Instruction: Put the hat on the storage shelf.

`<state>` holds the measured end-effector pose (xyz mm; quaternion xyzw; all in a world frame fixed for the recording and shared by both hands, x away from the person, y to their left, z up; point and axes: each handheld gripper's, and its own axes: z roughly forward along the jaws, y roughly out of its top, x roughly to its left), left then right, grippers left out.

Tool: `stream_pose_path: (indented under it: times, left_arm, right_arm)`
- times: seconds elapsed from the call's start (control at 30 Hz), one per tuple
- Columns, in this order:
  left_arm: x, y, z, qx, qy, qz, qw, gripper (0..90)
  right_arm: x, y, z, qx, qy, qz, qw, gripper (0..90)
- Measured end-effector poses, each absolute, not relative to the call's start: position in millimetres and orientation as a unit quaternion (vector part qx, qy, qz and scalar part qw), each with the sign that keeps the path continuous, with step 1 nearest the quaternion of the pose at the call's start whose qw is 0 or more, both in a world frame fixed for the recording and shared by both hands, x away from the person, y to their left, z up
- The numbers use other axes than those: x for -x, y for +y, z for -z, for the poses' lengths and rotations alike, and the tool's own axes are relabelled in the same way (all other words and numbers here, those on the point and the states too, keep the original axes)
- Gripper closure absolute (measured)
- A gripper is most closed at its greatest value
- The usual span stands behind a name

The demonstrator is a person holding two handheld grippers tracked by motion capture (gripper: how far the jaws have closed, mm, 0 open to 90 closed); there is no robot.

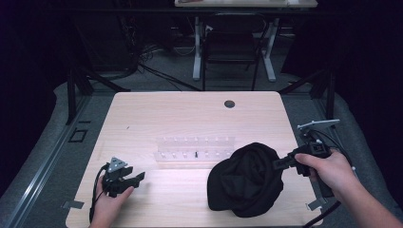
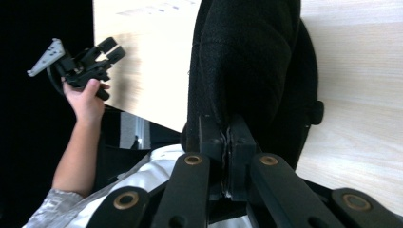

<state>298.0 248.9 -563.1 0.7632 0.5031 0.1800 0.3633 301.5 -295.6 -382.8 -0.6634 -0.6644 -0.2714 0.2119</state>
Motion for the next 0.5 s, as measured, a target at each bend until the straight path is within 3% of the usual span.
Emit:
stream_pose_path:
  times: [0.5]
  left_arm:
    - [-297.9,249.1,562.8,-0.764,0.502,-0.181,0.363,42.6]
  right_arm:
    - [-295.3,-283.0,371.1,0.618,-0.648,0.354,0.270,88.1]
